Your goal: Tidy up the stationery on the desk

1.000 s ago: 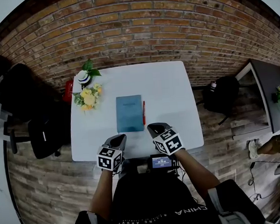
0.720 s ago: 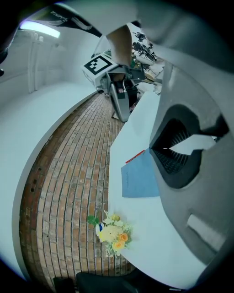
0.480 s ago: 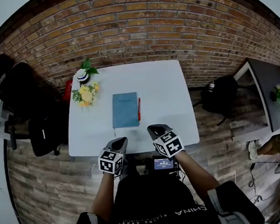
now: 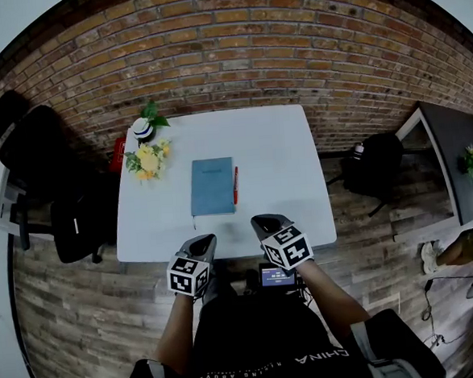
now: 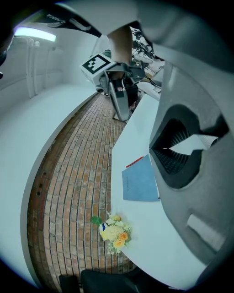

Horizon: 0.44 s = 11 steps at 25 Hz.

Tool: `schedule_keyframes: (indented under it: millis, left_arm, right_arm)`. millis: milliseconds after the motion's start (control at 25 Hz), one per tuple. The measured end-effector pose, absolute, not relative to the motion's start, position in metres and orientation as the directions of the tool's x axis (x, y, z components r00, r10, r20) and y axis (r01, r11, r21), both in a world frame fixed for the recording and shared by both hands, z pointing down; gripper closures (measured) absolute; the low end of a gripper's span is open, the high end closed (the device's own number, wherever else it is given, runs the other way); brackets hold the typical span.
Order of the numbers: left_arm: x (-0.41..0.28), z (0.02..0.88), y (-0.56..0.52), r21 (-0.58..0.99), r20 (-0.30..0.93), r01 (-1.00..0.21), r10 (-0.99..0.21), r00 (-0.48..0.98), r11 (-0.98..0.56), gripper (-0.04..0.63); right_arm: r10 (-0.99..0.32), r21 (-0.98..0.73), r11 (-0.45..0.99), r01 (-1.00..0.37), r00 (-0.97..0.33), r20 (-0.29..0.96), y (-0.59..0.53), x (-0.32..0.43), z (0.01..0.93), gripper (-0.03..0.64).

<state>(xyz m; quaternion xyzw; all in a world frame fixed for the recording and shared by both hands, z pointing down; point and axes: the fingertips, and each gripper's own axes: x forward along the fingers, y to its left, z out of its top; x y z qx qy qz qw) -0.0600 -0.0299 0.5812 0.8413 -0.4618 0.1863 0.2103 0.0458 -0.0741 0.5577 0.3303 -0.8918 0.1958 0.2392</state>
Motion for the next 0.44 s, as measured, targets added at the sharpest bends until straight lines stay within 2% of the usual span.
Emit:
schedule_keyframes:
  millis: [440]
  left_arm:
    - [-0.0633,0.5759,-0.0238,0.182,0.498,-0.864,-0.714,0.492,-0.469,0.584]
  right_arm:
    - [-0.503,-0.191,0.703,-0.685,-0.669,0.548,-0.0718,0.0430,0.5543,0.607]
